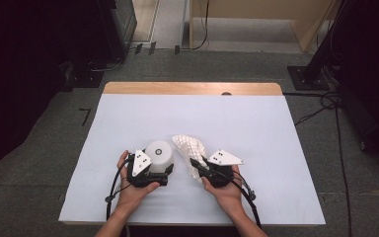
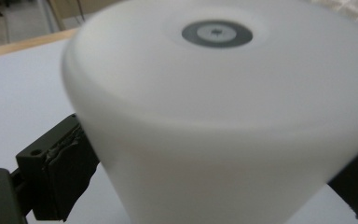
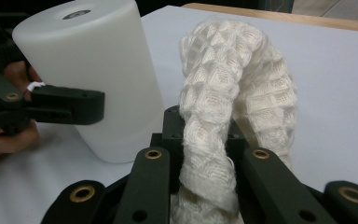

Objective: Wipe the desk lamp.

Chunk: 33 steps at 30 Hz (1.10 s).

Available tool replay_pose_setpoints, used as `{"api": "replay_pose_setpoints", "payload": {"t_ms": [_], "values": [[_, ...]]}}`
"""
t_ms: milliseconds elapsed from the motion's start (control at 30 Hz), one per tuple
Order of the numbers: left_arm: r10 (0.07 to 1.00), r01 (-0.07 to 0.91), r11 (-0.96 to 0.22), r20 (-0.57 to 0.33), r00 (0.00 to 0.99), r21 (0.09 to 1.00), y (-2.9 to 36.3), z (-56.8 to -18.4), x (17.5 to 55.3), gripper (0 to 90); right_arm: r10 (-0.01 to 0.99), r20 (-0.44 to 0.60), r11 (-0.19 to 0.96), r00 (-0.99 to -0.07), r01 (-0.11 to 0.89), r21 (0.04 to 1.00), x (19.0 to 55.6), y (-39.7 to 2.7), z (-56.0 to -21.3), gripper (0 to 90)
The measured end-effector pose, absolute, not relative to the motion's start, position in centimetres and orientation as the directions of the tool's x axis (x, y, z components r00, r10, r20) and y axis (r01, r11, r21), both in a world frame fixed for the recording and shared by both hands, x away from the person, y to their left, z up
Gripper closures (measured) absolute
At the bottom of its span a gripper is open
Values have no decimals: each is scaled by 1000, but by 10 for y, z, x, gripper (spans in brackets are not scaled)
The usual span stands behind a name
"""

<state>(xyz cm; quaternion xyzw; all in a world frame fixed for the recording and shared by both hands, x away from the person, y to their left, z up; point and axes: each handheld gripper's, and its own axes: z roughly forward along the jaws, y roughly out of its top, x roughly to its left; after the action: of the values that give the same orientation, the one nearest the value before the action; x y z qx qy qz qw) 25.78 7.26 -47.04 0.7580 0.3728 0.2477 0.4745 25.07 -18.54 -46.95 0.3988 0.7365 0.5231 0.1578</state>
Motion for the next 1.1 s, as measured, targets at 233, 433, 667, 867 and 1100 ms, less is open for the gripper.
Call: {"api": "replay_pose_setpoints", "payload": {"t_ms": [233,433,667,867,1100], "values": [[868,378,-266,50,494,887,58,-469,251,35,752,185,134,-633,421,897,251,-185,-470,782],[870,391,-240,18,493,889,59,-470,250,80,747,192,138,-636,431,892,251,-183,-472,782],[812,377,-167,-90,577,911,74,-463,258,82,738,190,142,-647,424,895,249,-179,-471,782],[724,341,-173,-115,680,924,71,-459,255,82,710,191,160,-678,420,893,244,-170,-471,787],[703,334,-214,-93,705,918,61,-463,252,83,704,189,156,-685,409,899,245,-171,-467,791]]}}
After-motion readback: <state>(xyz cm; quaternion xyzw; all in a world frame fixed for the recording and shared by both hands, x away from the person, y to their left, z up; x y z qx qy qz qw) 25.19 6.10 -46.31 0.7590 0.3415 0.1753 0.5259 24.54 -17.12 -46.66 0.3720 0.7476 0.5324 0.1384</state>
